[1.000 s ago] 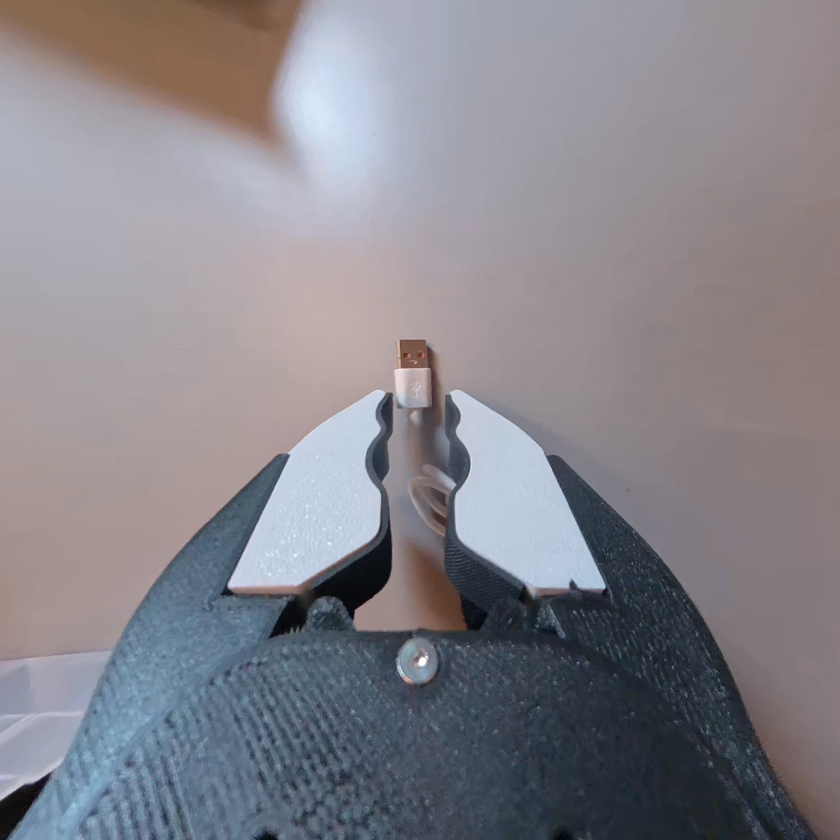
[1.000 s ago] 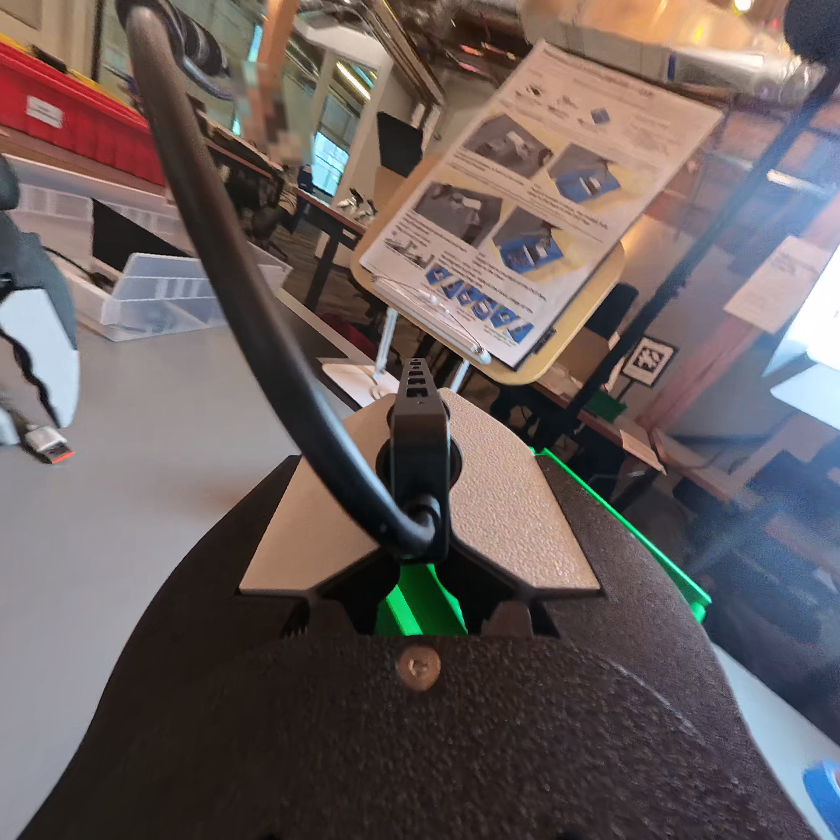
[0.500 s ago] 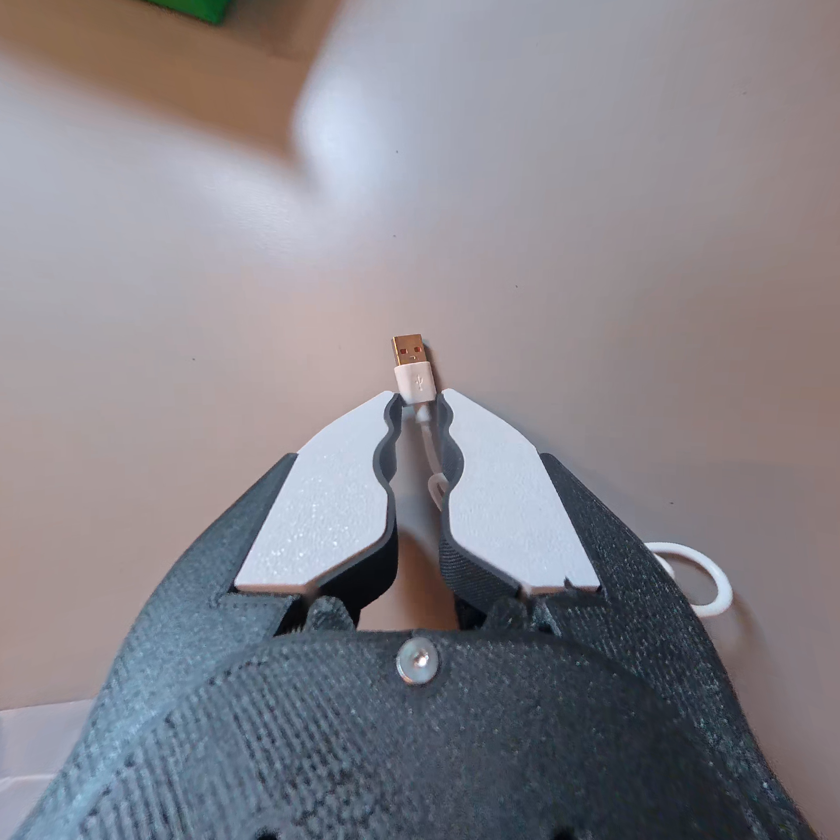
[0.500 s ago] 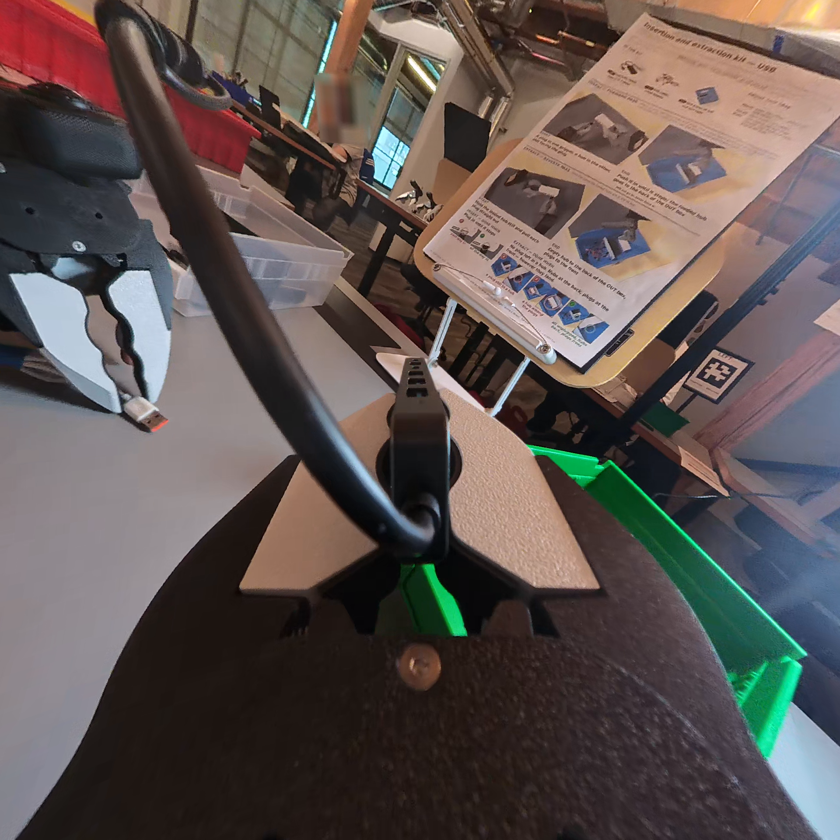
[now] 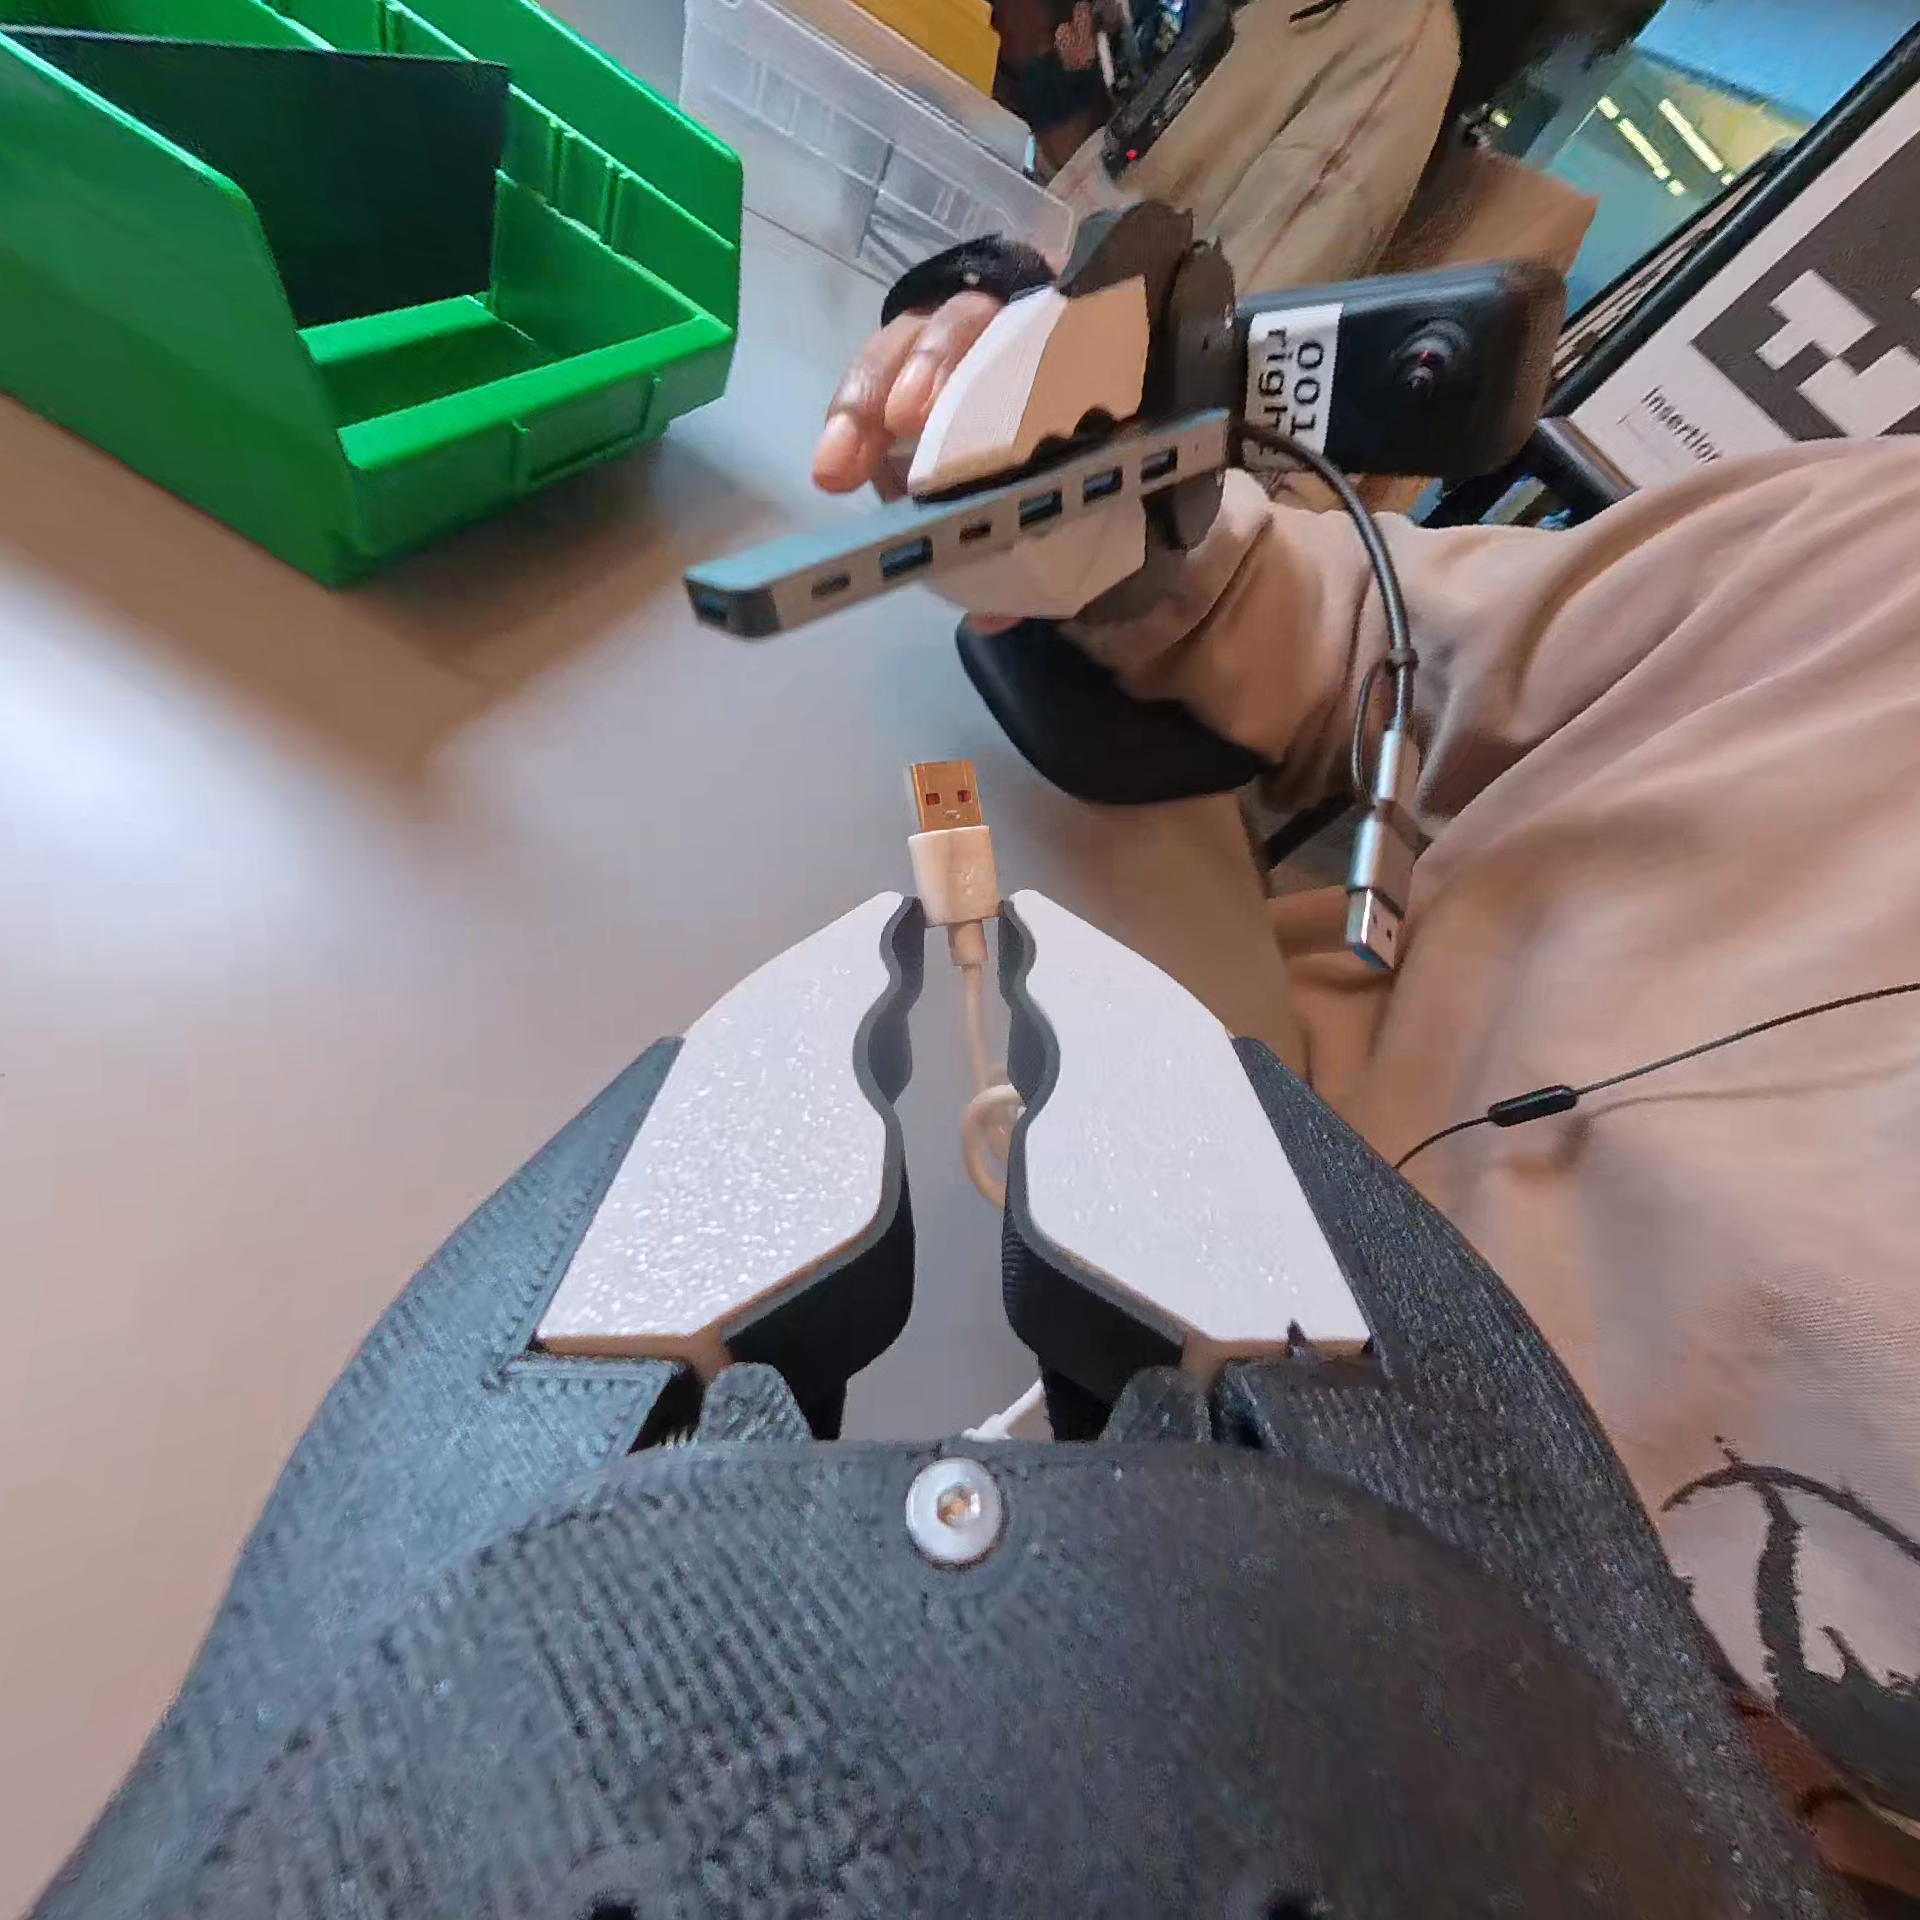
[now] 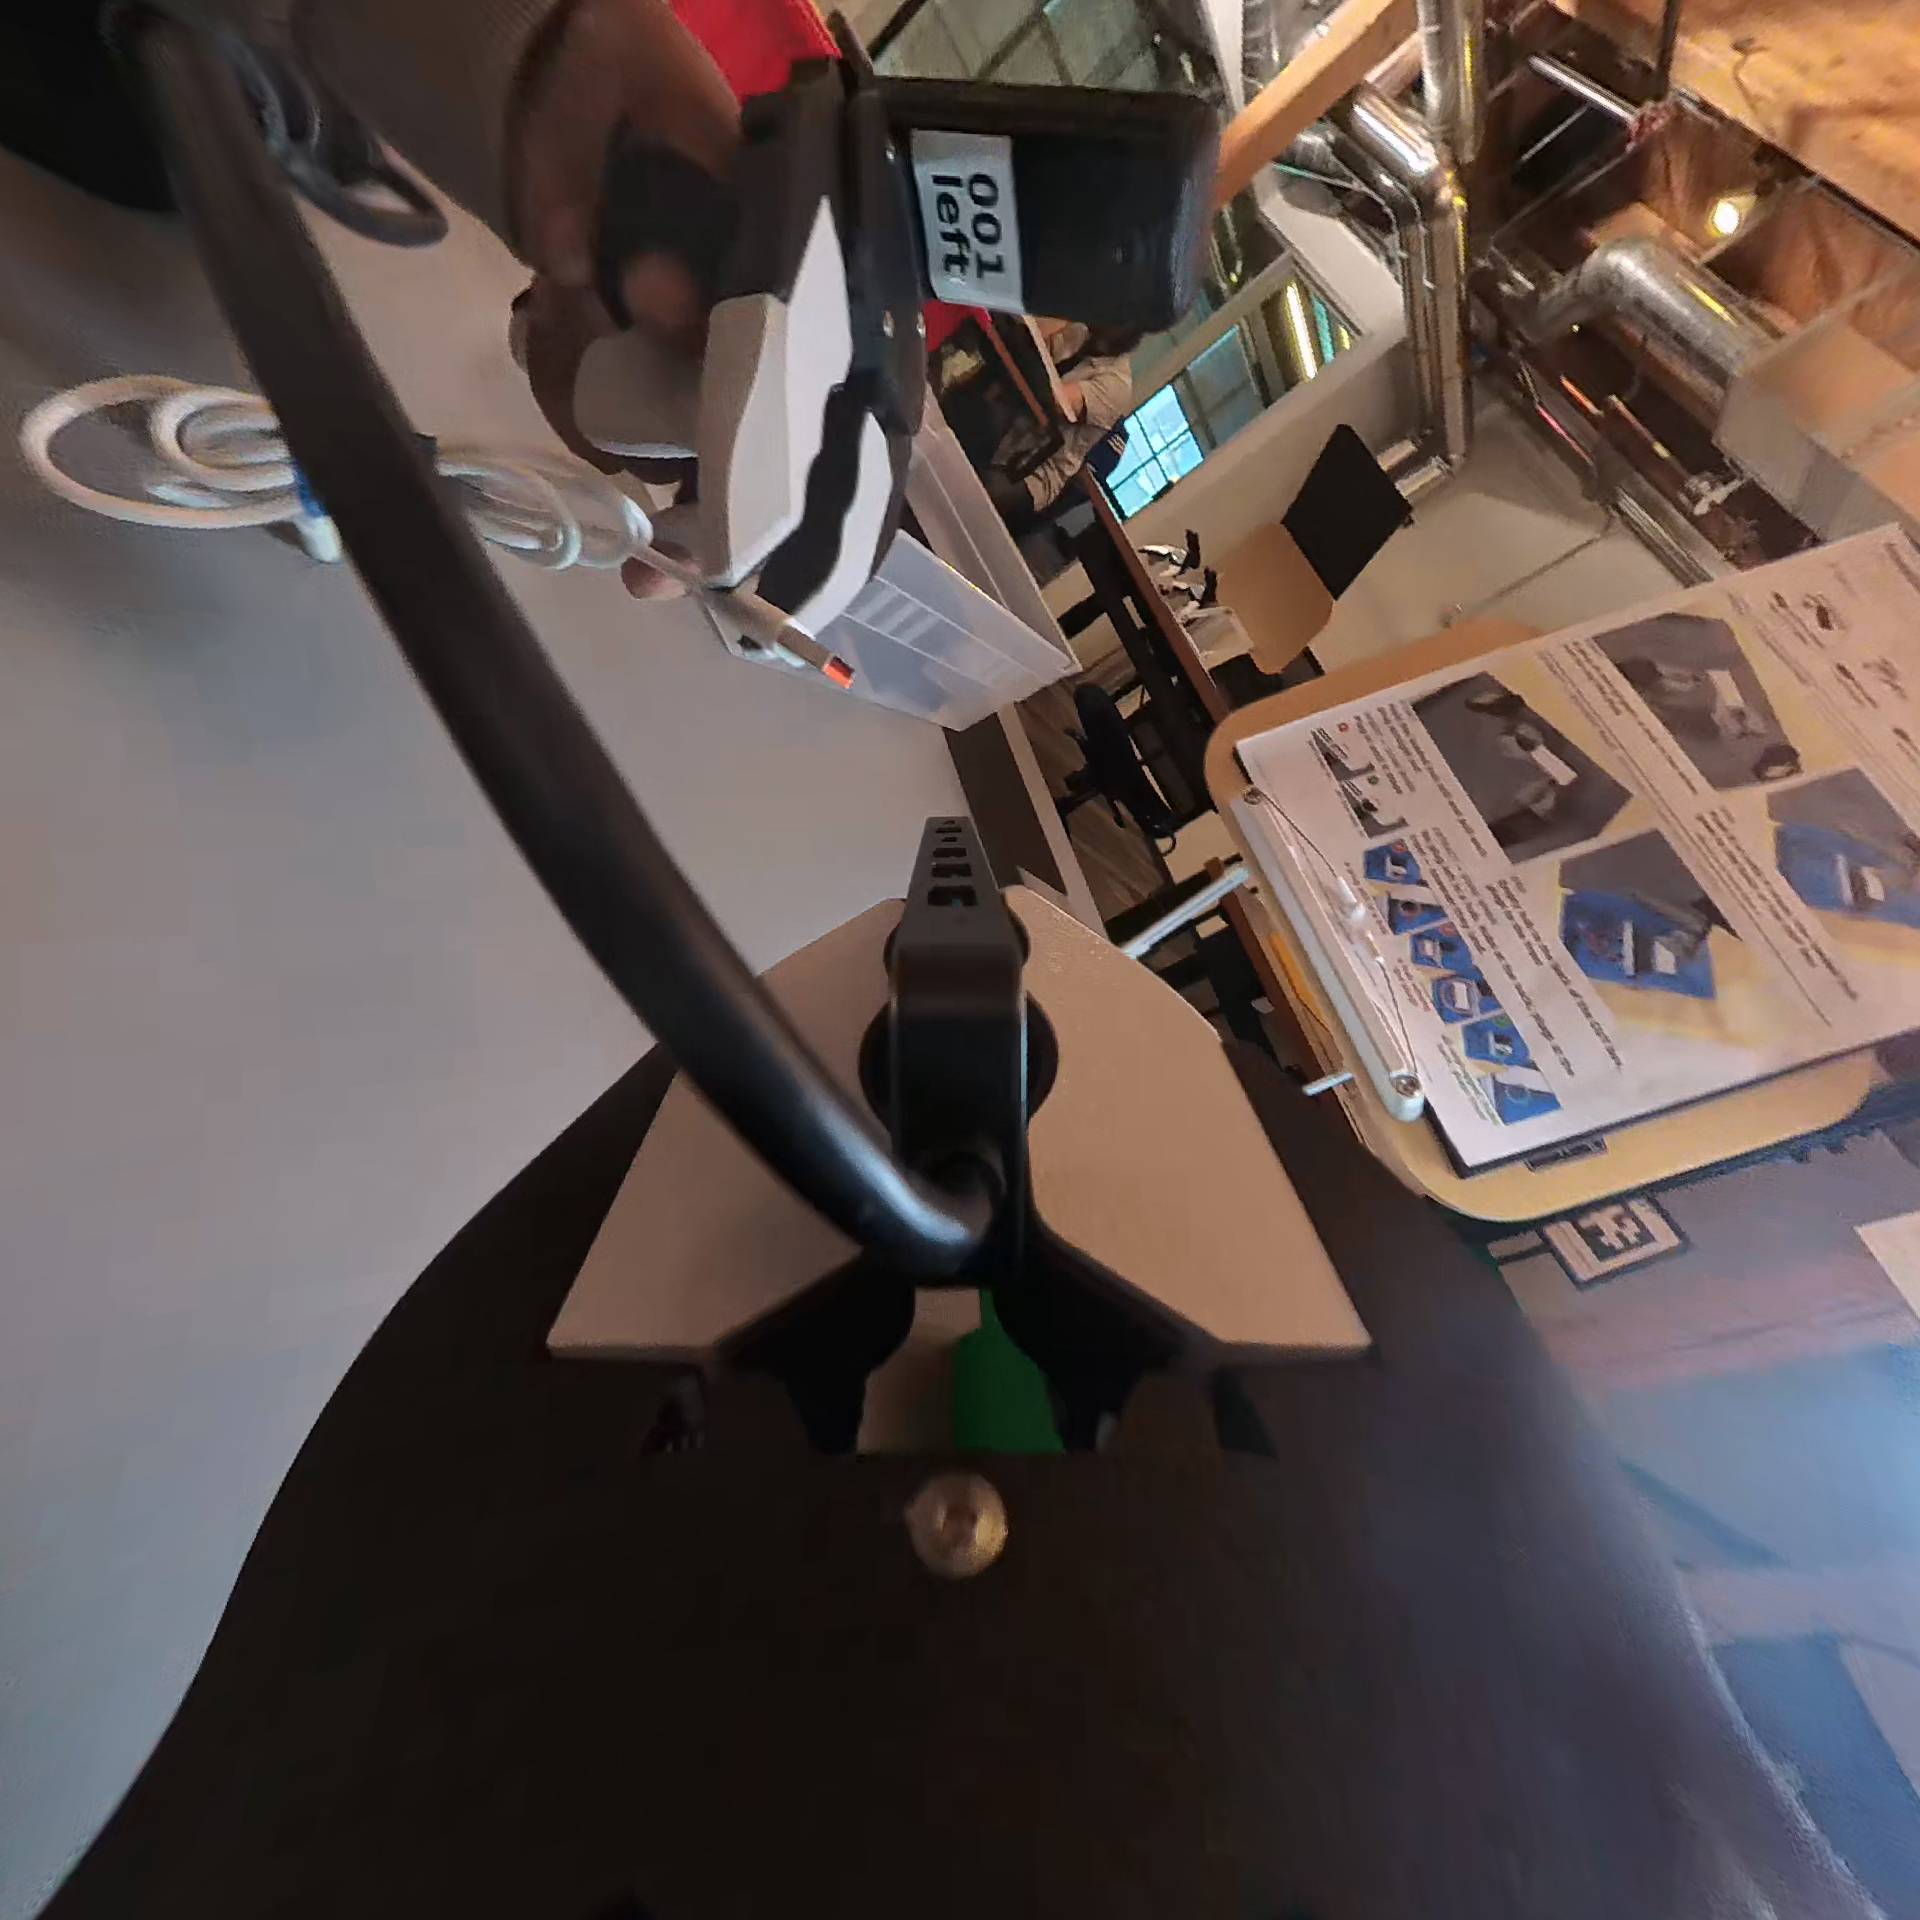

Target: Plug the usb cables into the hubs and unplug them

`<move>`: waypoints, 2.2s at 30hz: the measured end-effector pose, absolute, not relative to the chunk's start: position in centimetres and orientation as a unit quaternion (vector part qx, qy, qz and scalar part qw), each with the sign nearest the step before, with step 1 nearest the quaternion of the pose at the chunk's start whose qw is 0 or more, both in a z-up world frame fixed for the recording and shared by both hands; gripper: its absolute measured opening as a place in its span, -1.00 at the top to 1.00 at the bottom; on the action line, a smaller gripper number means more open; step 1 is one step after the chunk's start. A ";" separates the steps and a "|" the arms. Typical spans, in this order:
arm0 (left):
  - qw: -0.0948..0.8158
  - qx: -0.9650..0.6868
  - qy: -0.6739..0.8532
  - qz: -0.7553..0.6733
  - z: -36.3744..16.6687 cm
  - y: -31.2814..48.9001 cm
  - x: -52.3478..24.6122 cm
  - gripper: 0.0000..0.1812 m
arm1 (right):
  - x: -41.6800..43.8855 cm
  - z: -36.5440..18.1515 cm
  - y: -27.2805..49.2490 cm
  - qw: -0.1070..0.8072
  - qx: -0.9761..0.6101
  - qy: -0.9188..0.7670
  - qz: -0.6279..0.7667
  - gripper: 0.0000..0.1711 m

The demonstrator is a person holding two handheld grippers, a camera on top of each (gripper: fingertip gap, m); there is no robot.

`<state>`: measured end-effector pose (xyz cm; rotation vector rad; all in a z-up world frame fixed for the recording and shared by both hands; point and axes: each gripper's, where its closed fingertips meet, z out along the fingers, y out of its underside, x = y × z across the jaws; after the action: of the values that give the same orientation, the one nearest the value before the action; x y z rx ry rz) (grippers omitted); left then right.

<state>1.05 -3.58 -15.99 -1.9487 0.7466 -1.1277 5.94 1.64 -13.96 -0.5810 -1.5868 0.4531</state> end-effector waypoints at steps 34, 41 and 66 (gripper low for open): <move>0.209 -0.805 0.283 -0.478 -21.1 -6.5 4.1 0.85 | 3.1 -20.8 -2.4 0.600 -0.095 -0.793 -0.032 0.88; 0.188 -0.815 0.290 -0.465 -21.9 -6.7 3.8 0.85 | 2.9 -21.8 -2.4 0.592 -0.079 -0.800 -0.057 0.88; 0.198 -0.814 0.341 -0.427 -22.3 -6.1 4.2 0.86 | 2.8 -22.3 -2.5 0.590 -0.080 -0.800 -0.078 0.90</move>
<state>4.23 -6.11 -22.34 -2.2772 0.9555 -1.1943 2.84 -2.53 -22.32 -0.1869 -1.8621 -0.1817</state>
